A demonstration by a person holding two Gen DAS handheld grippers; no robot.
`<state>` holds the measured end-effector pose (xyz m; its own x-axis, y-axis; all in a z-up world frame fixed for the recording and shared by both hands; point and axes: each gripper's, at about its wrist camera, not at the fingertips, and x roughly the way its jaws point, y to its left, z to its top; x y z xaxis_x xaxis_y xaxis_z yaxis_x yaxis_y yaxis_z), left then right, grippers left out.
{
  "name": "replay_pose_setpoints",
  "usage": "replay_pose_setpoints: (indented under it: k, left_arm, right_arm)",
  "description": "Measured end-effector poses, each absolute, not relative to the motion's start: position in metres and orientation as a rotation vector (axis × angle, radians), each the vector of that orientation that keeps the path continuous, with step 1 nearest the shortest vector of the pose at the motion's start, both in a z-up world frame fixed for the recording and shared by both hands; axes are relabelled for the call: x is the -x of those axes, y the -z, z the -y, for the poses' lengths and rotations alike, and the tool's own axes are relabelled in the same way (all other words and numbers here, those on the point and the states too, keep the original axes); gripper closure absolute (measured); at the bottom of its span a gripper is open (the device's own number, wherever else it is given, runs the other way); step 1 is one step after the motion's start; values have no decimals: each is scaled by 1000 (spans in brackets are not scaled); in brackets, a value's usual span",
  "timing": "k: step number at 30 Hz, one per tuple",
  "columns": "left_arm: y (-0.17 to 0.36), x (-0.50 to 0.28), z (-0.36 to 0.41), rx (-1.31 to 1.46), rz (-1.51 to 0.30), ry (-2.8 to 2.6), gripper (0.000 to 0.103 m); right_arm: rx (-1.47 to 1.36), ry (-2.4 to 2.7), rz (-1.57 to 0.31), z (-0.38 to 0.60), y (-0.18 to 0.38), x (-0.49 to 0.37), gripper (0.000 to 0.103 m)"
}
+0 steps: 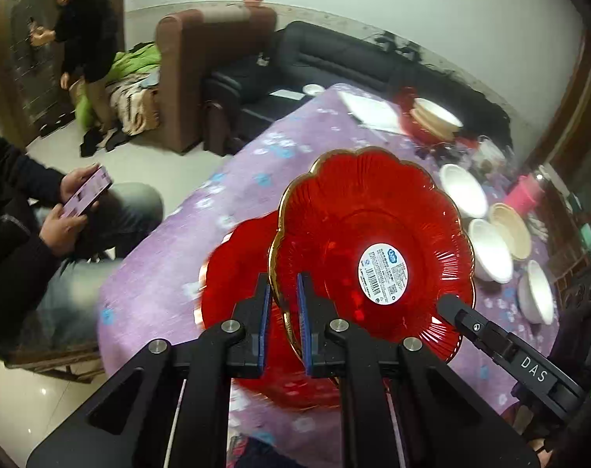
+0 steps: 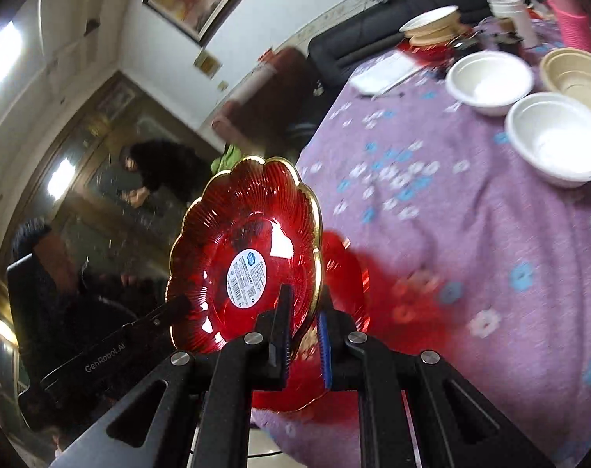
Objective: Organize plates and bowls
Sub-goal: 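Lift the small red plate with the left gripper and lower it onto the large plate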
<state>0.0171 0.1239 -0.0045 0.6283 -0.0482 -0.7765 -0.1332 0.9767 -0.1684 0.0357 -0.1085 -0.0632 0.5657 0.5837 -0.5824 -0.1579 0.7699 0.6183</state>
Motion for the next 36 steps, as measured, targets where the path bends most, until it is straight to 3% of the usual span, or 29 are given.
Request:
replay_pose_setpoints:
  k: [20,36]
  left_arm:
    - [77,-33,-148,195,-1001,-81,88]
    - [58,-27,-151,102,-941,-83,88]
  right_arm:
    - [-260,-366,-943,34,112,-37,90]
    - [-190,-321,-911,29,119,-44,84]
